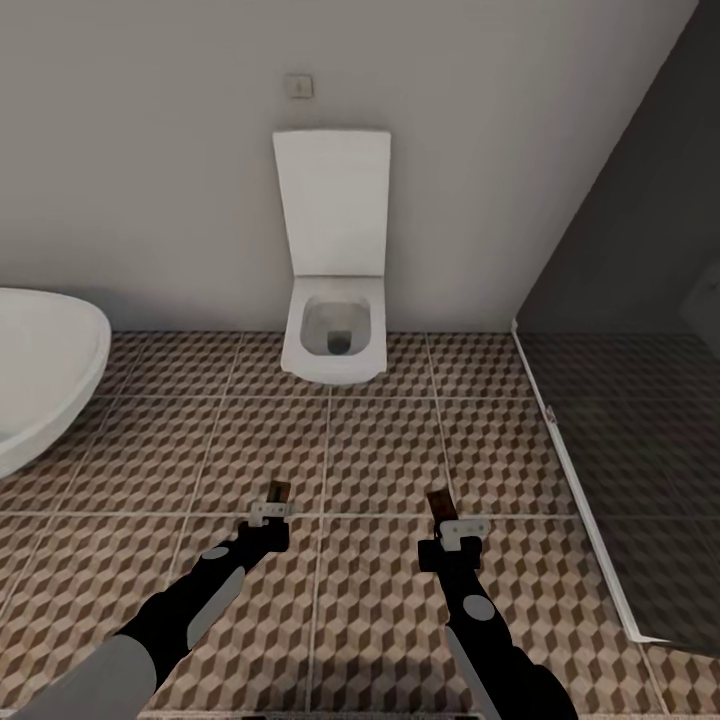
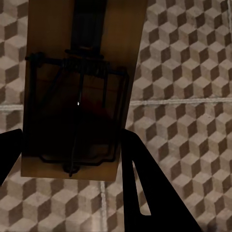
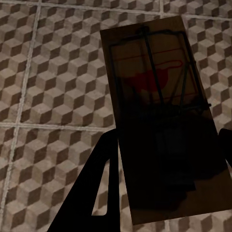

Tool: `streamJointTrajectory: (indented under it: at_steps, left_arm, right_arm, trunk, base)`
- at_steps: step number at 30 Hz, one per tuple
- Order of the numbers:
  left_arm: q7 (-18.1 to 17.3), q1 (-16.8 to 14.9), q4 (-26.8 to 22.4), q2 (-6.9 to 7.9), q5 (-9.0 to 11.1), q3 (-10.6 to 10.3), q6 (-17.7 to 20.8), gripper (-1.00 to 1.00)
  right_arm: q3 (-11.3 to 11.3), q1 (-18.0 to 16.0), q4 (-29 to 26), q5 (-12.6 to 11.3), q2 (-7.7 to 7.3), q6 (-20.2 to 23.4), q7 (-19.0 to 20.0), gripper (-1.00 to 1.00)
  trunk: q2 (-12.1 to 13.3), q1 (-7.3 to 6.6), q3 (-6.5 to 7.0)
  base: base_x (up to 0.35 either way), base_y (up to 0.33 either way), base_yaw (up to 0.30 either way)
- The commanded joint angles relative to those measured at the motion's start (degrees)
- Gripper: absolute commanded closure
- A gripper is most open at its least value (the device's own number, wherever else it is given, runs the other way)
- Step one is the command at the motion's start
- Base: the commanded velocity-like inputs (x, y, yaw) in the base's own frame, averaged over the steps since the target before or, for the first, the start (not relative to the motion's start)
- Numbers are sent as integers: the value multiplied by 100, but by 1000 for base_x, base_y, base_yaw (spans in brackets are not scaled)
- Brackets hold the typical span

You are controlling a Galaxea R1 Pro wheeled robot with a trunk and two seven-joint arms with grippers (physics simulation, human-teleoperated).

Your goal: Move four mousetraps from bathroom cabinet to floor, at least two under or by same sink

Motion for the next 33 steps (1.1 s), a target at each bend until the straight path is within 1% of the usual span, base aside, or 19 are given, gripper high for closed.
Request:
streamJointTrajectory:
  at_steps: [1,33]
  left_arm:
    - [40,-4,-12,8,36,-29,18,100]
    - [40,-4,-12,7,36,-29,18,100]
  right_arm:
    - [14,-4,-8,-67,-3,11,-39,100]
    - [17,-4,-8,-67,-3,11,-39,100]
  trunk:
    - [-44,22,-31]
    - [-1327,725,-895]
  base:
    - [0,0,0]
    - [0,0,0]
